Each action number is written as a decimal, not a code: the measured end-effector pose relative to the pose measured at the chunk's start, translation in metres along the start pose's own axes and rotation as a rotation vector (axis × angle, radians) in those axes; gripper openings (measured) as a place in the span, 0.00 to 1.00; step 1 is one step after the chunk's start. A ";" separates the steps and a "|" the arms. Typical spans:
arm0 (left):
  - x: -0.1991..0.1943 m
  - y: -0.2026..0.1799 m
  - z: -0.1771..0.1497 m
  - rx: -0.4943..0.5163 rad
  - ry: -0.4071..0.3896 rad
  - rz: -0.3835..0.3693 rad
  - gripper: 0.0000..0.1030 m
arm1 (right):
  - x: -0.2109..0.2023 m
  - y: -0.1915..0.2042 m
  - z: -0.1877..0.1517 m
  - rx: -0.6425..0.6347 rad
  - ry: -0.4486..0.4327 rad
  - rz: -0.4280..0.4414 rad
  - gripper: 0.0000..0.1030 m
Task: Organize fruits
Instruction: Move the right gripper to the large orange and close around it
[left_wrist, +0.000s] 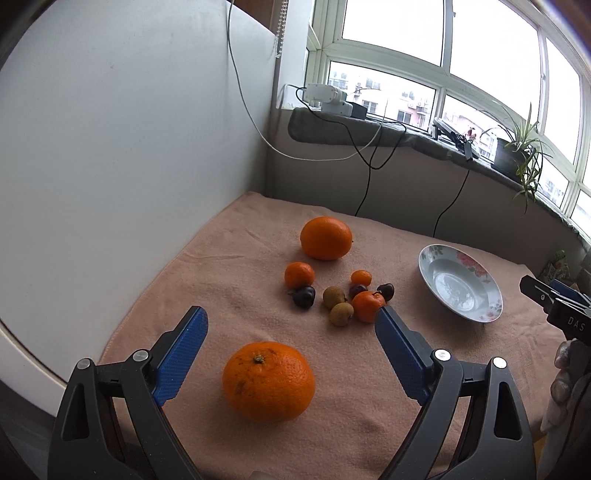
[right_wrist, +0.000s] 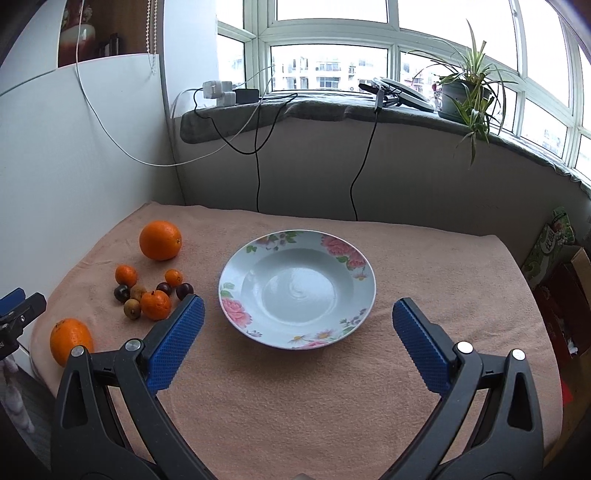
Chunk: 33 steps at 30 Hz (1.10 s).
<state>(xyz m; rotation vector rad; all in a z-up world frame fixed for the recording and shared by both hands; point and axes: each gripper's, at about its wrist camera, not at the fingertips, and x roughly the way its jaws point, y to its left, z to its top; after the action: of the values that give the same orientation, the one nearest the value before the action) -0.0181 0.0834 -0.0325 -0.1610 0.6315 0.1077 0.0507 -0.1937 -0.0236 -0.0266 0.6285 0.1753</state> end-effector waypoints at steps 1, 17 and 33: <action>-0.001 0.003 -0.002 -0.003 0.005 0.003 0.89 | 0.003 0.005 0.000 -0.009 0.006 0.021 1.00; 0.003 0.032 -0.030 -0.046 0.087 0.035 0.89 | 0.049 0.095 0.005 -0.152 0.170 0.381 1.00; 0.011 0.040 -0.049 -0.076 0.139 -0.040 0.88 | 0.079 0.163 -0.012 -0.251 0.327 0.552 1.00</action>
<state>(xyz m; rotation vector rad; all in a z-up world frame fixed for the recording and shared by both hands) -0.0438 0.1146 -0.0822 -0.2556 0.7626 0.0827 0.0785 -0.0220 -0.0746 -0.1260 0.9284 0.7959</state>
